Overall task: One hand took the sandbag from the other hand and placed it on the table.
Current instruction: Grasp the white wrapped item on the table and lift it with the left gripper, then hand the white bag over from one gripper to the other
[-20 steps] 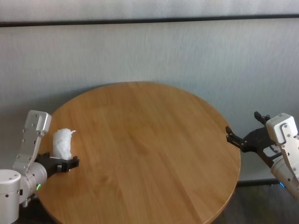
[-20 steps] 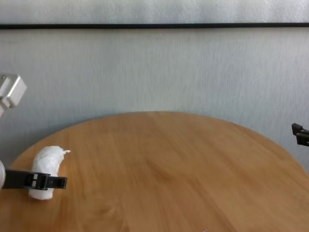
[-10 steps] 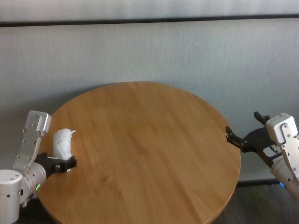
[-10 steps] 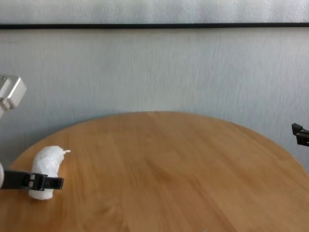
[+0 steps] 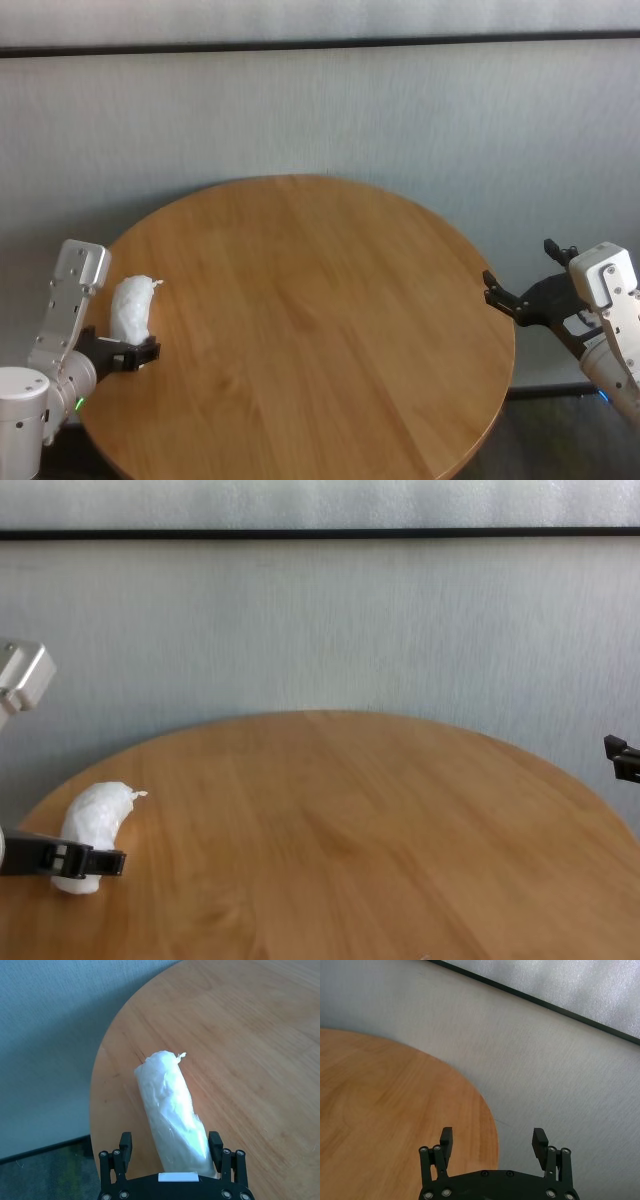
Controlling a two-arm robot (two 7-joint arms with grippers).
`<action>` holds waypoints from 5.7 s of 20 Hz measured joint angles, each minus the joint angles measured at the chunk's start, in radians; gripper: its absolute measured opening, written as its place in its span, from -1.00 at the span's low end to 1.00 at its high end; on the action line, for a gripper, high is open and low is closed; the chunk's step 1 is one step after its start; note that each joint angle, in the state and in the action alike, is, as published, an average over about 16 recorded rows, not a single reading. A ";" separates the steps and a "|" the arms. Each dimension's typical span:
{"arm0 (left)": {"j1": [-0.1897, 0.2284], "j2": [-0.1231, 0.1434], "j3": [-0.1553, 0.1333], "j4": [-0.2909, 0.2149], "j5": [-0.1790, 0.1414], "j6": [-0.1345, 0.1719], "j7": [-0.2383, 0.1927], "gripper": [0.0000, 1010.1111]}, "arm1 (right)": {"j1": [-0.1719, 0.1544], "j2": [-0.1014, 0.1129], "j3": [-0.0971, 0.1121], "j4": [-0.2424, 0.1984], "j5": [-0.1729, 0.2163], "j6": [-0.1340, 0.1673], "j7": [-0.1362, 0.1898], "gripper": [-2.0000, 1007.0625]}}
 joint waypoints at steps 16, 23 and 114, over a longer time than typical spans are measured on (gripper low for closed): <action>0.000 0.001 0.003 0.000 -0.001 -0.003 0.001 0.65 | 0.000 0.000 0.000 0.000 0.000 0.000 0.000 0.99; 0.000 0.002 0.003 0.000 -0.001 -0.003 0.001 0.31 | 0.000 0.000 0.000 0.000 0.000 0.000 0.000 0.99; 0.103 0.014 -0.042 -0.119 0.002 -0.441 -0.285 -0.24 | 0.000 0.000 0.000 0.000 0.000 0.000 0.000 0.99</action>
